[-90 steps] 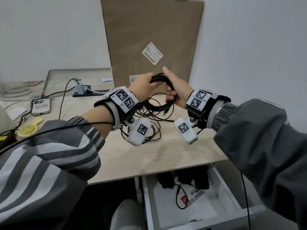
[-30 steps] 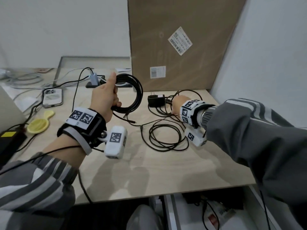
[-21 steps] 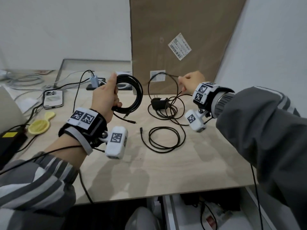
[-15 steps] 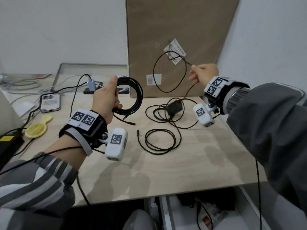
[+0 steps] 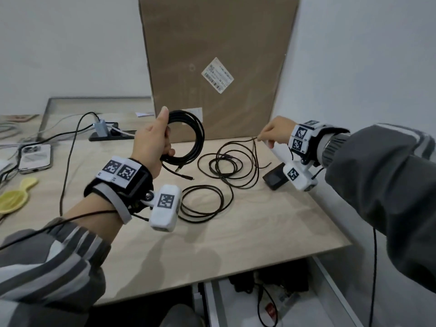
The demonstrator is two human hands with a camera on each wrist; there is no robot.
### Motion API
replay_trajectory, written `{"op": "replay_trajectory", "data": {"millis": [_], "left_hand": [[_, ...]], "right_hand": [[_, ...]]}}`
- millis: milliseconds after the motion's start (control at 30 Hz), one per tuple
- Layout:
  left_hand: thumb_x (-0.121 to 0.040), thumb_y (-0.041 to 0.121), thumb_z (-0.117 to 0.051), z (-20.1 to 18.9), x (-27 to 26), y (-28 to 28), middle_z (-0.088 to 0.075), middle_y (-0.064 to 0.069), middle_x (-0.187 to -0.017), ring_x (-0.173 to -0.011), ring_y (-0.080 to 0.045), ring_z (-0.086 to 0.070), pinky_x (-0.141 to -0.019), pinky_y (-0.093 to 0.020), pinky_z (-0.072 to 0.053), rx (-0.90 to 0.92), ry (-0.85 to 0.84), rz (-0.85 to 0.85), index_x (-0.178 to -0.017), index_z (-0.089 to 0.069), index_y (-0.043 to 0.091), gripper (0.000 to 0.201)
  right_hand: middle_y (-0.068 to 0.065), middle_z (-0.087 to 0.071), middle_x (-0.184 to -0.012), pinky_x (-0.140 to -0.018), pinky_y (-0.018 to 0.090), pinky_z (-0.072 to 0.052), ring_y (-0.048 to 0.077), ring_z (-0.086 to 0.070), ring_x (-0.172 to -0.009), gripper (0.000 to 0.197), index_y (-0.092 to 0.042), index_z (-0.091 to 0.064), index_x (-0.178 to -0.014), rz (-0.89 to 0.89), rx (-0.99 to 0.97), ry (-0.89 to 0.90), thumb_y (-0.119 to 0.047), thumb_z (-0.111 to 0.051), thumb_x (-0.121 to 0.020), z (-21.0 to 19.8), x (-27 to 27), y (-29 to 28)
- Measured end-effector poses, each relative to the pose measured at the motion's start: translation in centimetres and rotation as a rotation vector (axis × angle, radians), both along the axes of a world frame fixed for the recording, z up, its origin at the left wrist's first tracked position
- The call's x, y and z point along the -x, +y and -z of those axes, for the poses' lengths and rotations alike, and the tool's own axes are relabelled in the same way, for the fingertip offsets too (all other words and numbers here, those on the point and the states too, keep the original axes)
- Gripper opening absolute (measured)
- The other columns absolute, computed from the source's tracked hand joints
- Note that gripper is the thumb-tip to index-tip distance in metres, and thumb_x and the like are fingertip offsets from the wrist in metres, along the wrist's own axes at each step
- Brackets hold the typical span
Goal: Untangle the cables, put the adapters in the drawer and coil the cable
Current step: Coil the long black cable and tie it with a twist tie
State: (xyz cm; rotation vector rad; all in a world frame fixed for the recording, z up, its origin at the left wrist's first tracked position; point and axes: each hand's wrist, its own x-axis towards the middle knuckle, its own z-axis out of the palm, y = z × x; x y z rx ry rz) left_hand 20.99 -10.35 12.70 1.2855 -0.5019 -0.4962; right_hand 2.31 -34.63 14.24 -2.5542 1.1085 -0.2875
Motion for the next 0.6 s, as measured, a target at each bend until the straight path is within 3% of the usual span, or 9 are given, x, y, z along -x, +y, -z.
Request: {"op": "replay_trajectory", "data": {"millis": [100, 133, 200, 267, 300, 367, 400, 467, 600], "left_hand": [[-0.089, 0.052, -0.056, -0.1, 0.8, -1.4, -0.029, 0.002, -0.055, -0.041, -0.013, -0.023, -0.045, -0.025, -0.031, -0.016, -0.003, 0.017, -0.062, -0.045, 0.019, 0.044], [-0.089, 0.052, -0.055, -0.1, 1.1, -1.8, -0.029, 0.002, -0.055, -0.042, -0.013, -0.023, -0.045, -0.025, -0.031, -0.021, -0.005, 0.021, -0.062, -0.045, 0.019, 0.044], [-0.089, 0.052, -0.055, 0.0, 1.4, -2.5, -0.03, 0.001, -0.057, -0.042, -0.012, -0.023, -0.045, -0.025, -0.031, -0.029, -0.009, 0.025, -0.063, -0.045, 0.02, 0.042], [-0.09, 0.051, -0.055, 0.2, 1.6, -3.0, -0.031, 0.001, -0.059, -0.041, -0.012, -0.024, -0.045, -0.025, -0.031, -0.028, -0.013, 0.033, -0.065, -0.046, 0.02, 0.04], [-0.09, 0.051, -0.055, 0.4, 1.7, -3.3, -0.032, 0.001, -0.059, -0.04, -0.011, -0.024, -0.045, -0.025, -0.031, -0.027, -0.015, 0.036, -0.066, -0.047, 0.02, 0.04], [-0.09, 0.052, -0.054, 0.5, 1.9, -3.7, -0.032, 0.001, -0.059, -0.039, -0.01, -0.025, -0.045, -0.026, -0.032, -0.031, -0.02, 0.037, -0.067, -0.047, 0.02, 0.04], [-0.09, 0.052, -0.054, 0.6, 2.0, -3.9, -0.031, 0.001, -0.059, -0.039, -0.01, -0.025, -0.045, -0.025, -0.032, -0.035, -0.022, 0.036, -0.067, -0.047, 0.02, 0.04], [-0.09, 0.052, -0.054, 0.6, 2.0, -4.2, -0.031, 0.001, -0.059, -0.039, -0.011, -0.025, -0.045, -0.025, -0.033, -0.038, -0.023, 0.034, -0.067, -0.046, 0.02, 0.041], [-0.089, 0.052, -0.055, 0.7, 1.5, -4.2, -0.032, 0.0, -0.06, -0.04, -0.011, -0.025, -0.046, -0.025, -0.033, -0.04, -0.02, 0.024, -0.068, -0.048, 0.019, 0.04]], "right_hand": [[-0.007, -0.064, -0.057, -0.07, 0.024, -0.044, 0.004, -0.056, -0.063, 0.026, -0.021, -0.066, -0.113, -0.127, -0.03, 0.182, -0.035, -0.058, -0.092, 1.8, 0.5, 0.3], [-0.006, -0.064, -0.058, -0.072, 0.024, -0.043, 0.004, -0.058, -0.064, 0.029, -0.027, -0.06, -0.119, -0.15, -0.032, 0.182, -0.036, -0.058, -0.092, 1.9, 0.8, 0.4], [-0.002, -0.068, -0.068, -0.075, 0.023, -0.042, 0.007, -0.063, -0.071, 0.037, -0.024, -0.058, -0.125, -0.126, 0.065, 0.081, -0.036, -0.06, -0.09, 1.6, 1.5, -0.1], [0.006, -0.068, -0.107, -0.085, 0.025, -0.042, 0.019, -0.063, -0.099, 0.049, -0.023, -0.053, -0.132, 0.001, 0.213, 0.029, -0.041, -0.062, -0.088, 1.7, 2.4, -1.7], [0.01, -0.057, -0.127, -0.093, 0.03, -0.041, 0.026, -0.056, -0.115, 0.06, -0.024, -0.045, -0.139, 0.067, 0.223, 0.09, -0.047, -0.062, -0.086, 2.0, 2.8, -2.5], [0.014, -0.033, -0.149, -0.108, 0.043, -0.034, 0.034, -0.037, -0.134, 0.083, -0.025, -0.026, -0.149, 0.124, 0.102, 0.278, -0.061, -0.059, -0.082, 3.3, 3.4, -3.6], [0.013, -0.027, -0.153, -0.112, 0.045, -0.029, 0.034, -0.03, -0.139, 0.087, -0.023, -0.02, -0.151, 0.103, 0.025, 0.346, -0.064, -0.056, -0.083, 4.2, 3.6, -3.7], [0.008, -0.023, -0.157, -0.114, 0.037, -0.024, 0.028, -0.026, -0.142, 0.086, -0.018, -0.017, -0.152, 0.056, -0.113, 0.396, -0.058, -0.055, -0.087, 6.0, 3.7, -3.4], [0.003, -0.031, -0.154, -0.111, 0.032, -0.028, 0.021, -0.033, -0.139, 0.075, -0.019, -0.033, -0.148, -0.005, -0.235, 0.355, -0.051, -0.062, -0.086, 8.8, 2.8, -1.9]]}}
